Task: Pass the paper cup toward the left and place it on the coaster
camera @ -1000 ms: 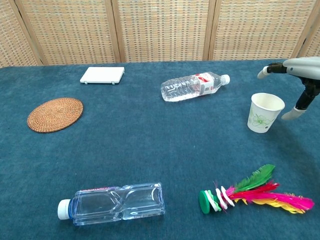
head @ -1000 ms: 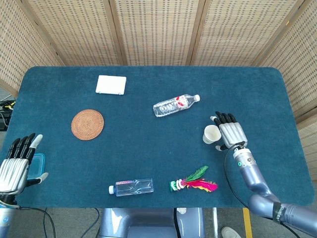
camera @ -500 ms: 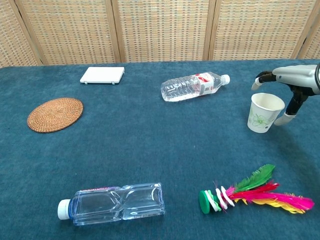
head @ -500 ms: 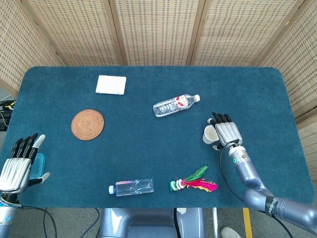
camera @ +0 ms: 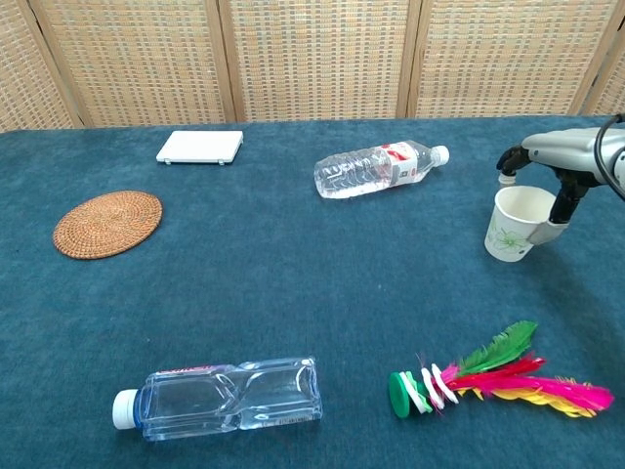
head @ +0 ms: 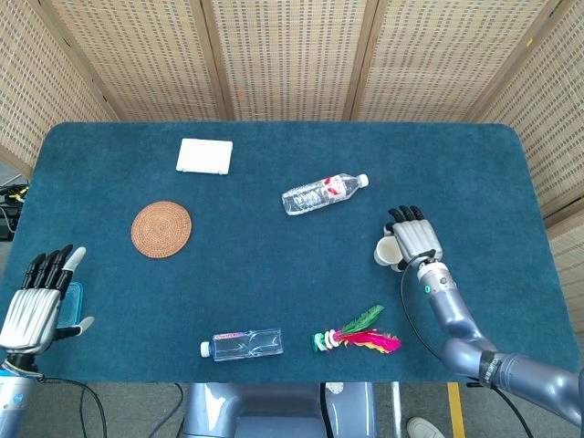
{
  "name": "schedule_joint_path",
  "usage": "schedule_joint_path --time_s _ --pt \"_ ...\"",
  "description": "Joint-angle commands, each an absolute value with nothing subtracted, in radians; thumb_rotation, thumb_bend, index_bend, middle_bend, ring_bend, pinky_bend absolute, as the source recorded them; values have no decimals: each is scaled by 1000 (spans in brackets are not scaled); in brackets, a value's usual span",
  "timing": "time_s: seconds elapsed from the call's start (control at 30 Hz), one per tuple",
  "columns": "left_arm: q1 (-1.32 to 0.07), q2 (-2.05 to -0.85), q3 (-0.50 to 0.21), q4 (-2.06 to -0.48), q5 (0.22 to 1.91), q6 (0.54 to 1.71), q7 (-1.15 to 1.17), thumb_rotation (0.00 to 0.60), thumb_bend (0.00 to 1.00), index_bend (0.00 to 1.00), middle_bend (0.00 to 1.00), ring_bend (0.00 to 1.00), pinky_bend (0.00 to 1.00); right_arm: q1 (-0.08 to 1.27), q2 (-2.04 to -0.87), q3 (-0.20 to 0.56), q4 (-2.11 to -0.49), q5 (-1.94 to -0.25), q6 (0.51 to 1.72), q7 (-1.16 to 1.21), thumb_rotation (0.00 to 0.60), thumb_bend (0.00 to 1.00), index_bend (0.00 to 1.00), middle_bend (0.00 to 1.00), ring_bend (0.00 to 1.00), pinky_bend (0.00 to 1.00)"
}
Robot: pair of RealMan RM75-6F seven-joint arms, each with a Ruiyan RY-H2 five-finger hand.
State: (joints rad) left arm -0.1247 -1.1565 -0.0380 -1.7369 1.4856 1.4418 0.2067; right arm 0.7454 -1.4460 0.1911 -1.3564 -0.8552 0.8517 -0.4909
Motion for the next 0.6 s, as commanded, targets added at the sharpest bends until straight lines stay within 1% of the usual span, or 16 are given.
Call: schedule_joint_path --time_s 0.03,0.3,0.47,0.6 --pt "-125 -1156 -37 -1737 1486 1442 206 600 53 0 0 0 0 749 -1446 188 -1361 -857 857 -491 600 84 445 121 0 0" --pt "-126 -1154 -37 -1739 1486 1443 203 600 53 0 0 0 0 762 -1422 194 -1427 -864 898 -517 600 83 444 126 0 0" --pt "-124 -1150 -36 -1742 1489 1447 195 600 54 0 0 0 0 782 -1399 213 -1514 -865 935 -547 600 84 443 126 0 0" --pt "-123 -1146 -35 -1744 1490 1449 185 600 54 0 0 0 0 815 -1410 231 -1567 -856 945 -578 600 84 442 125 0 0"
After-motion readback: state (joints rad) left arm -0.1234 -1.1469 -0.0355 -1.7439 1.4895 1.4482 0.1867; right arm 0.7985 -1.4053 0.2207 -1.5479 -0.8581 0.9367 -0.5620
